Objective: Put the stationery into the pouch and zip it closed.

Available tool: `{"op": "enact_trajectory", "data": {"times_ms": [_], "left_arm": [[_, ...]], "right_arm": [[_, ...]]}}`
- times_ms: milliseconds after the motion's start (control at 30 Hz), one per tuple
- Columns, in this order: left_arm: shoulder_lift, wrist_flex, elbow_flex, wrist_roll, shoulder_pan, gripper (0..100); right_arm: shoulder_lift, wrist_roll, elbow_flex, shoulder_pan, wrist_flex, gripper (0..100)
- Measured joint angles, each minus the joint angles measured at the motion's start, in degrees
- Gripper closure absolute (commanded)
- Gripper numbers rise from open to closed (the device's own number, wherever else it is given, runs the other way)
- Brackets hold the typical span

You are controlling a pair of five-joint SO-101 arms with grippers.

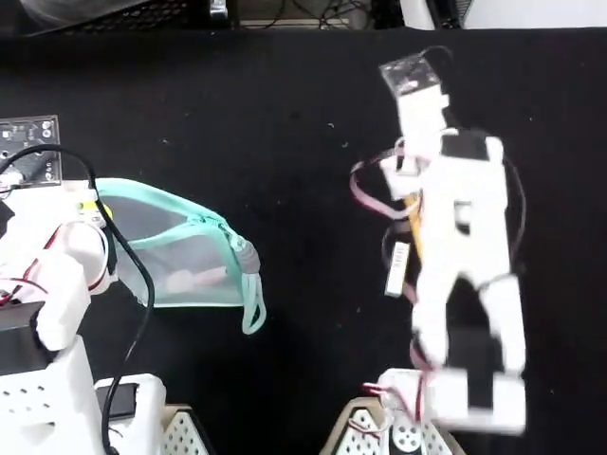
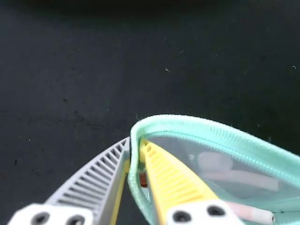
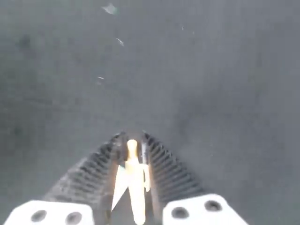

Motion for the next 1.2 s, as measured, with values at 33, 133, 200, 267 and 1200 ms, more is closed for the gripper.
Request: {"op": "enact_trajectory", "data": {"times_ms": [33,133,200,267,1200], "left_arm": [[0.0,0.0,0.0,0.0,0.0,97],[0.0,0.0,0.0,0.0,0.0,97],[0.0,0.0,0.0,0.0,0.0,97],[0.0,0.0,0.0,0.0,0.0,97],[0.0,0.0,0.0,0.0,0.0,97]], "right_arm": [[-4.4,0.0,2.99,-1.23,-0.7,98.7],[-17.76,0.0,10.02,-5.36,-1.14,98.7],[-26.73,0.0,12.57,-8.35,-1.23,98.7],[-35.69,0.0,12.84,-10.9,-0.88,98.7],[-58.37,-15.03,-9.32,-49.49,-10.46,98.6]]}}
